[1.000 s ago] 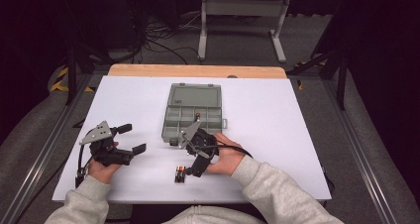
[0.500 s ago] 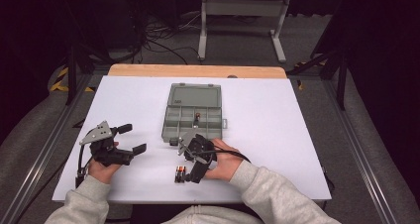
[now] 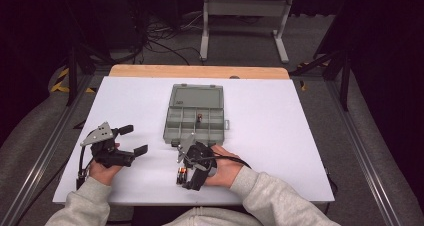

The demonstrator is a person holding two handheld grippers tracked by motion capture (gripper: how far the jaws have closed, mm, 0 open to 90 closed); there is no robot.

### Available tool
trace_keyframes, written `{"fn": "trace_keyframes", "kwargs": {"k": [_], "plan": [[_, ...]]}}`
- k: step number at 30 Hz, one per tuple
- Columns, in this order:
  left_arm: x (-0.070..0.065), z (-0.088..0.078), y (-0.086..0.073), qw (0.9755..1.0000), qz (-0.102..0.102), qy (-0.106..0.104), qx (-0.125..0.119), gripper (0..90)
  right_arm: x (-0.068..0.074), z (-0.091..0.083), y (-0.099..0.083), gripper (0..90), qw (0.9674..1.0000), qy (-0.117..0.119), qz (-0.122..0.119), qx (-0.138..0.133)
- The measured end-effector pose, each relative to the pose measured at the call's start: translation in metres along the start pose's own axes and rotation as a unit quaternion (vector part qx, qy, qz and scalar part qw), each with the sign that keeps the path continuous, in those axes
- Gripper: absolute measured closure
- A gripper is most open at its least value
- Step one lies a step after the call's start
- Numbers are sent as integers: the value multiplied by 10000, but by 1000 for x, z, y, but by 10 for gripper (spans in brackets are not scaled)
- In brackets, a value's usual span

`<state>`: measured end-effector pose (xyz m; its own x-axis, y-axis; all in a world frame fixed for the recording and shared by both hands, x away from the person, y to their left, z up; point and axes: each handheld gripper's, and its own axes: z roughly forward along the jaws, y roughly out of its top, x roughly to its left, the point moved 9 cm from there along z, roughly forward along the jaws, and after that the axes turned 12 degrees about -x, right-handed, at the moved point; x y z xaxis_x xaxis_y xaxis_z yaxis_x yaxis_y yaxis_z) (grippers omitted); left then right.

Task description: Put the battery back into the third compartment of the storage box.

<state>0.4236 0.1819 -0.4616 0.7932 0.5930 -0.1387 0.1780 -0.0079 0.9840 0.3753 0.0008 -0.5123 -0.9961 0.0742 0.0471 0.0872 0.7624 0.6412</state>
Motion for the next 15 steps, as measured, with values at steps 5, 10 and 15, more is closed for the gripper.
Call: {"fn": "trace_keyframes", "kwargs": {"k": [5, 10, 15], "plan": [[0, 0, 0, 10000, -14, 4, -11, 25, 1, 4, -3, 83, 10000, -6, 66, 33], [1, 0, 1, 10000, -3, 27, -36, 25, 4, 6, -2, 124, 10000, 2, 41, 10], [1, 0, 1, 10000, -6, 25, -35, 25, 6, 8, 0, 181, 10000, -3, -15, -11]]}}
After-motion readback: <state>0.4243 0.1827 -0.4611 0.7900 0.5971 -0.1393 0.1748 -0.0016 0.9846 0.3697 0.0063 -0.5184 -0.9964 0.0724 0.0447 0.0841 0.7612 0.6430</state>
